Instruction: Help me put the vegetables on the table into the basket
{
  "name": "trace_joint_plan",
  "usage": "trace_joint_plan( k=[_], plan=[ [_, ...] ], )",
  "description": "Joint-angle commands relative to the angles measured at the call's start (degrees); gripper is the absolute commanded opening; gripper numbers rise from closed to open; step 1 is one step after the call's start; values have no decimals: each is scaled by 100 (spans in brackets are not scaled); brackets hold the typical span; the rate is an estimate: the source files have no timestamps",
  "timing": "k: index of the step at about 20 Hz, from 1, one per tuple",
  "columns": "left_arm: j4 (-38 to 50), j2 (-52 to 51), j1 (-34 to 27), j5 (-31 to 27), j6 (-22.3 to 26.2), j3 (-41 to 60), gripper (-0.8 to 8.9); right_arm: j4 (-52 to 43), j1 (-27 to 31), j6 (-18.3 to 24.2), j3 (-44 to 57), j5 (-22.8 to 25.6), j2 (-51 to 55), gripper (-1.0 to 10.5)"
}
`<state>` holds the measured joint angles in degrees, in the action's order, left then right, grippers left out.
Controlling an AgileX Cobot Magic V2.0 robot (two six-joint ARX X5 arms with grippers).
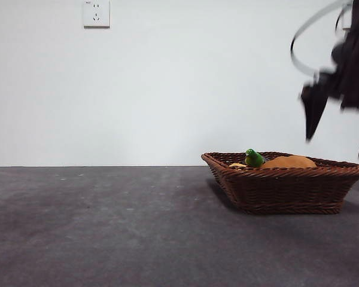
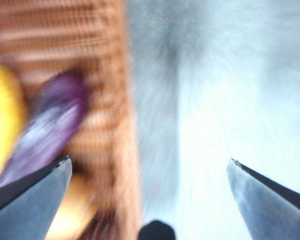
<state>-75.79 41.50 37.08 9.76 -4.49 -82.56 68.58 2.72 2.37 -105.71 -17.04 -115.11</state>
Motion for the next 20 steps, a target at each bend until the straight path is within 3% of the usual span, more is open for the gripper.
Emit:
trace_joint_plan(
  k=[1, 6, 13, 20],
  plan=[
    [22, -24, 13, -382, 177, 42, -8, 144, -9, -85, -20, 24, 664, 642],
    [22, 7, 13, -546, 179, 42, -8, 962, -13, 157, -20, 114, 2618, 12],
    [22, 210, 13, -531, 179, 42, -3, 1025, -11, 221, -20, 422, 4830, -16],
    [22, 774, 13, -529, 177, 42, -3, 1025, -11, 280, -20, 638, 5427, 1]
  ],
)
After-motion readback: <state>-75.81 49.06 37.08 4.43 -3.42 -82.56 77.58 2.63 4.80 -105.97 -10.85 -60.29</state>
